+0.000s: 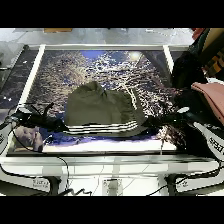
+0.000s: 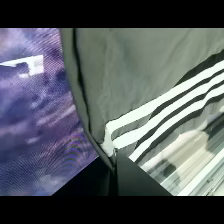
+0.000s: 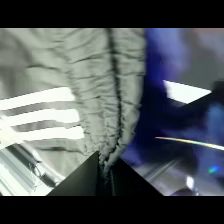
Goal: Fold the clothes and pants, and hang the long-sleeved shirts on hangers.
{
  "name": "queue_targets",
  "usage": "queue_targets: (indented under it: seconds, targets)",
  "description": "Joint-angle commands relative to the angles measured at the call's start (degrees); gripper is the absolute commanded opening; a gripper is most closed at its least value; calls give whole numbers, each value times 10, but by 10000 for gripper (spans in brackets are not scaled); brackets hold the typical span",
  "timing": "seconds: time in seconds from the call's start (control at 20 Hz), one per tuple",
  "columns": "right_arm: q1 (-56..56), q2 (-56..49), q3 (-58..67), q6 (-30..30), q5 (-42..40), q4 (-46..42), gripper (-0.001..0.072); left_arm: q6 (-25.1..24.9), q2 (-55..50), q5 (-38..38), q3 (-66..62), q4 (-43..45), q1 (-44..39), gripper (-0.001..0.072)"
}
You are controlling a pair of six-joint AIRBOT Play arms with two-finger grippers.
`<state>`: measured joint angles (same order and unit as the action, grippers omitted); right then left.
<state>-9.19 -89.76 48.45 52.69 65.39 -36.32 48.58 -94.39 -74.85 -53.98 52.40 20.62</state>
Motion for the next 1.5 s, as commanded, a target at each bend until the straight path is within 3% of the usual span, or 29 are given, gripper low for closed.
queue_targets:
  seconds: [0.0,0.4,0.6,0.85,0.95,1.1,1.25,1.45]
  targets:
    - [1,19,49,-11,51,3,27,-16,22,-53,-39,-22,1,17]
    - [86,260,196,-8,40,10,28,-60,252,-67,-261,-303,58,16]
    - [108,391,285,34,-30,46,28,-60,401,46,-296,-384,125,16]
    - [110,497,350,73,-48,135,28,-69,572,238,-296,-389,165,17]
    - [110,520,350,75,-49,172,27,-102,619,301,-295,-375,165,17]
    - [110,519,350,105,-49,196,27,-107,658,362,-295,-320,165,16]
    - [110,487,350,116,-56,179,27,-104,639,345,-287,-299,165,16]
    - [127,379,350,171,-66,64,27,-74,508,161,-283,-301,139,15]
